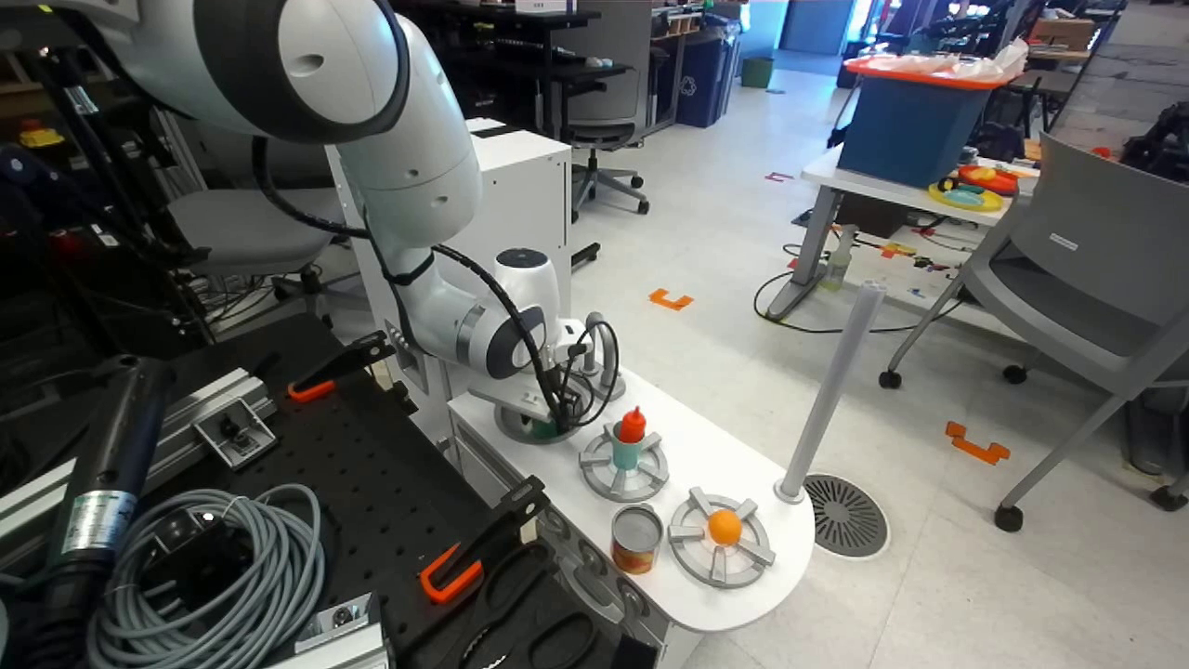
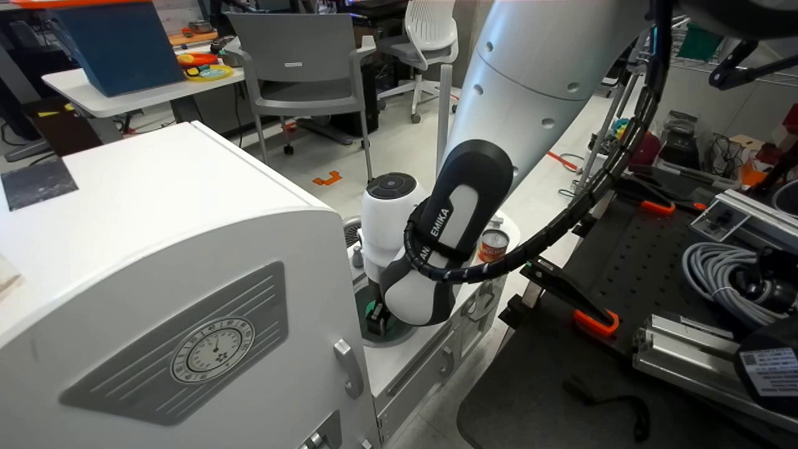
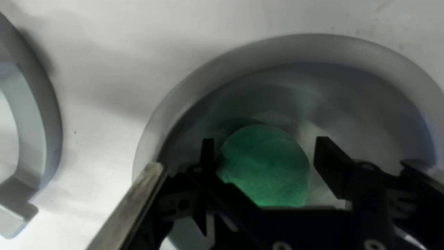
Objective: Pick up the green toy from the small sink and put it on the countertop.
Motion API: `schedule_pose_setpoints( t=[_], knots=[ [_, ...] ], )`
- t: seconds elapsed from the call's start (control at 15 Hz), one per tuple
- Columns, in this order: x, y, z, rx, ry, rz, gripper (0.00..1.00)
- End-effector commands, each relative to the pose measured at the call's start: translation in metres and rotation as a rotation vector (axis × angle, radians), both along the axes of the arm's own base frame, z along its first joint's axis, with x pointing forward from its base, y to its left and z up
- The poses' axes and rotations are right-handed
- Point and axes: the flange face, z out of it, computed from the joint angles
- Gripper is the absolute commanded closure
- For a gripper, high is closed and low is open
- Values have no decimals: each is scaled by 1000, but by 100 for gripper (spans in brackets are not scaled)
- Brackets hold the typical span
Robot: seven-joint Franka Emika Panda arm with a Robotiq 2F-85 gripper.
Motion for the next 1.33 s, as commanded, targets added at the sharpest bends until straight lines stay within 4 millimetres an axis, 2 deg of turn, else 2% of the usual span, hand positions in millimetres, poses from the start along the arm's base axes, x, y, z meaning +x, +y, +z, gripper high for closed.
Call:
schedule_pose_setpoints(
  t=[0.0, 0.4, 0.73, 1.0, 1.27],
  knots=[
    [-1, 2, -1, -20, 9, 18, 57],
    [4, 7, 4, -48, -2, 71, 96],
    [3, 17, 7, -74, 48, -19, 95],
    [-7, 27, 44, -63, 88, -105, 95],
    [-27, 30, 87, -2, 94, -151, 95]
  ],
)
